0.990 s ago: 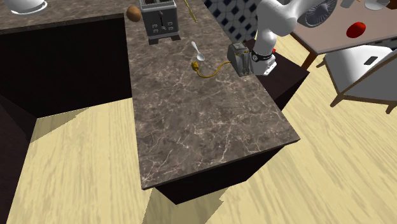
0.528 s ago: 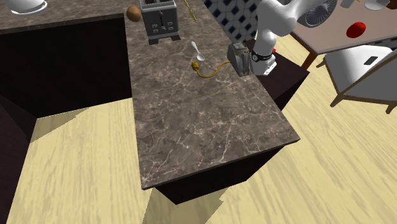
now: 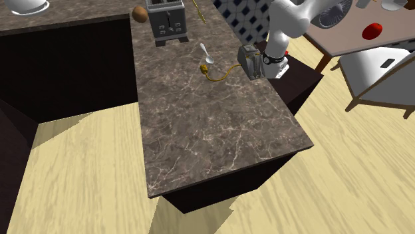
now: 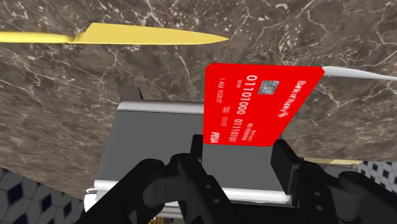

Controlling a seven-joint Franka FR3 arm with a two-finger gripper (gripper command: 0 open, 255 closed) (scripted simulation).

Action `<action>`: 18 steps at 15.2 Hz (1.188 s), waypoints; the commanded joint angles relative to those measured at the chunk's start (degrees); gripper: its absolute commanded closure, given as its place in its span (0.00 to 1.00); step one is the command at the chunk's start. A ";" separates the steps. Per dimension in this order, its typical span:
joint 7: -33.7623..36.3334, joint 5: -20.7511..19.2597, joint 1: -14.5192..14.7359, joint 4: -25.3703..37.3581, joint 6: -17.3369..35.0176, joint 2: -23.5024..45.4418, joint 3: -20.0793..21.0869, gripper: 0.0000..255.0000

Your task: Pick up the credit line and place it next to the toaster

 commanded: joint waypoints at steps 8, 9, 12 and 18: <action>-1.87 -3.31 -0.87 -4.67 6.38 1.72 -5.56 1.00; -2.10 -3.70 -0.93 -5.14 7.12 2.00 -6.24 1.00; -2.81 -4.87 -1.01 -6.47 9.43 2.95 -8.37 1.00; -4.31 -7.23 -0.65 -8.77 14.36 5.40 -13.02 1.00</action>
